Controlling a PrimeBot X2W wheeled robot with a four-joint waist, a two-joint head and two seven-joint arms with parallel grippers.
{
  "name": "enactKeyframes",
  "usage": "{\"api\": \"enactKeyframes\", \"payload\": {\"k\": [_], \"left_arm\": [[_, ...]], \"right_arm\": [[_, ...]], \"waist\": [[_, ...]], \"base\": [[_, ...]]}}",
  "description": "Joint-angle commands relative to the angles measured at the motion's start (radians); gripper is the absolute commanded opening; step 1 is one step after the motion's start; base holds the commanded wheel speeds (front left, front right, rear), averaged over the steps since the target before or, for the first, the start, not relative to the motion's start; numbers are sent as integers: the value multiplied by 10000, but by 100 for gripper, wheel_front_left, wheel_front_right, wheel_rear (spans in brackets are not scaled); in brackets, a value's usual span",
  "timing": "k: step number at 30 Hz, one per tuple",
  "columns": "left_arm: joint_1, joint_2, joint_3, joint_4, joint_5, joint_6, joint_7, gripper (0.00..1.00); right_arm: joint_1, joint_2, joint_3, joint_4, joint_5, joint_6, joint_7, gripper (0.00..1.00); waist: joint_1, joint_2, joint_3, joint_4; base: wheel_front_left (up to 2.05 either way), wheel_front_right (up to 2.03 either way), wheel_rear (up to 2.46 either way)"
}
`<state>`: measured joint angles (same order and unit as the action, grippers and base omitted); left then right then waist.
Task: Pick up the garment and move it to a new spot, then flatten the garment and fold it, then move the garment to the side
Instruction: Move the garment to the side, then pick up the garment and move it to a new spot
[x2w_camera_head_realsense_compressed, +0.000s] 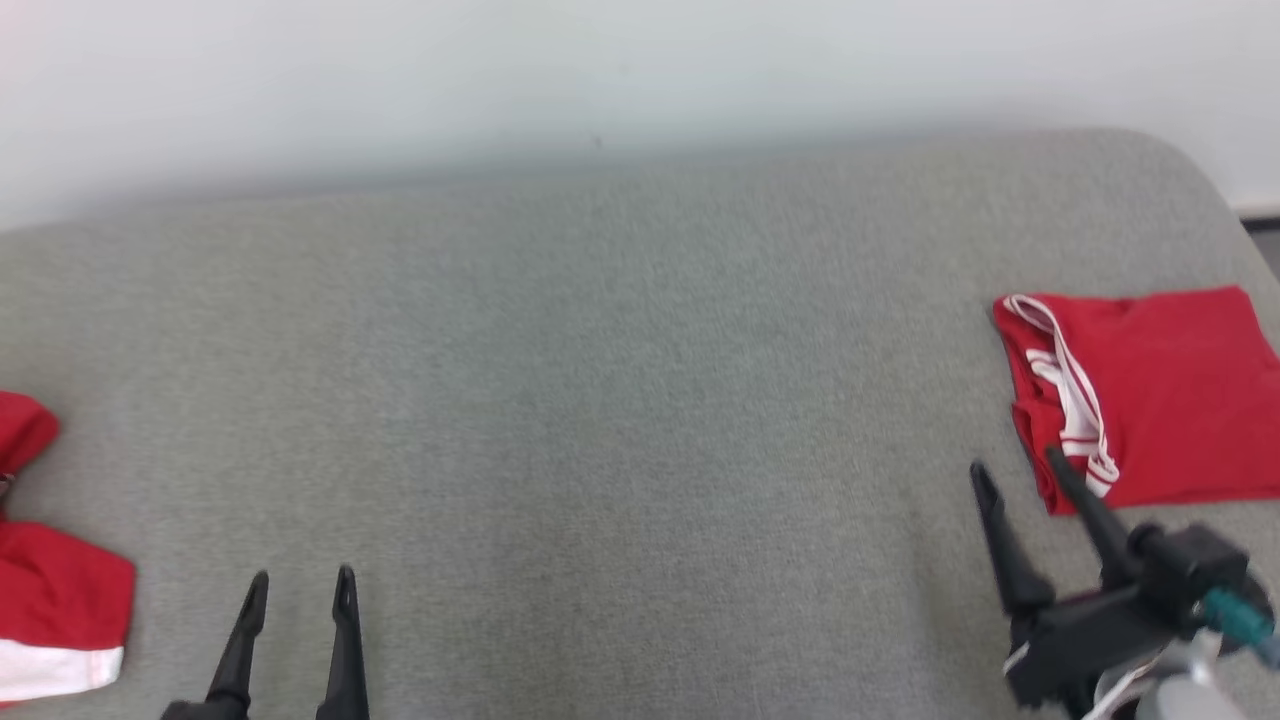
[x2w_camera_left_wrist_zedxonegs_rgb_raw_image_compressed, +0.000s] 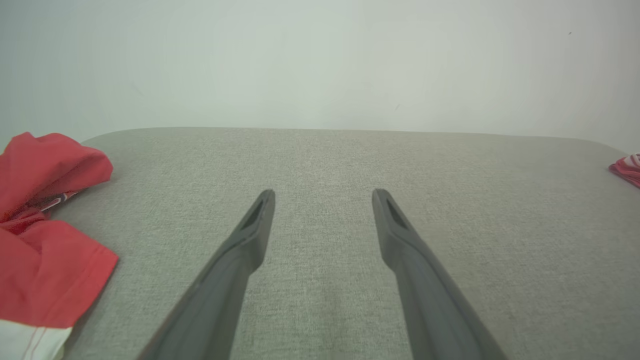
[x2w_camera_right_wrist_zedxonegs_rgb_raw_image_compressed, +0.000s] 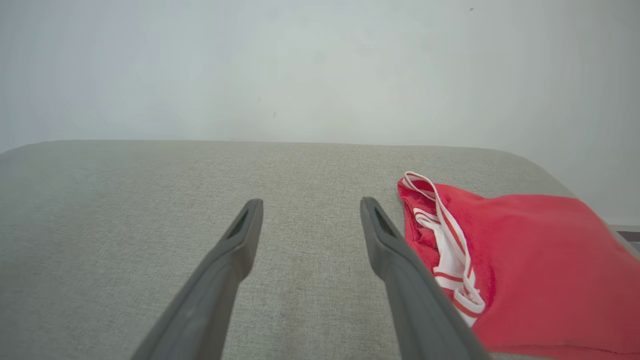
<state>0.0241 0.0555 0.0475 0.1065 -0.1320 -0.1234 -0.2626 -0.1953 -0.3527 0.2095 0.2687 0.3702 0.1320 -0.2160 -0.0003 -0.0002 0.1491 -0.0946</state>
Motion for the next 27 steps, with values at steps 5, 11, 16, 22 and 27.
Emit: {"api": "enactKeyframes", "payload": {"k": [5, 11, 16, 22, 27], "left_arm": [[749, -40, 206, 110, 40, -34, -26, 100], [1090, -51, 379, 273, -7, -53, -26, 100], [1270, -55, 461, 451, -93, -70, -26, 100], [1388, -59, 484, 564, -159, -81, -26, 100], [1303, -59, 414, 484, -173, -57, -26, 100]], "right_arm": [[1260, 714, 11, -98, 86, -28, -151, 100], [1812, 1132, 6, -124, -20, -28, -228, 100], [2059, 1321, -76, -94, -53, -28, -255, 100], [2199, 1495, -312, -43, -123, -28, -188, 100], [2283, 1584, -444, -83, -215, -28, -146, 100]], "waist": [[3, 2, -1545, 880], [3, 2, -1758, 897], [3, 2, -1957, 901], [3, 2, -2083, 833], [3, 2, -2081, 809]], "base": [[0, 0, 0], [0, 0, 0], [0, 0, 0], [0, 0, 0], [0, 0, 0]]}}
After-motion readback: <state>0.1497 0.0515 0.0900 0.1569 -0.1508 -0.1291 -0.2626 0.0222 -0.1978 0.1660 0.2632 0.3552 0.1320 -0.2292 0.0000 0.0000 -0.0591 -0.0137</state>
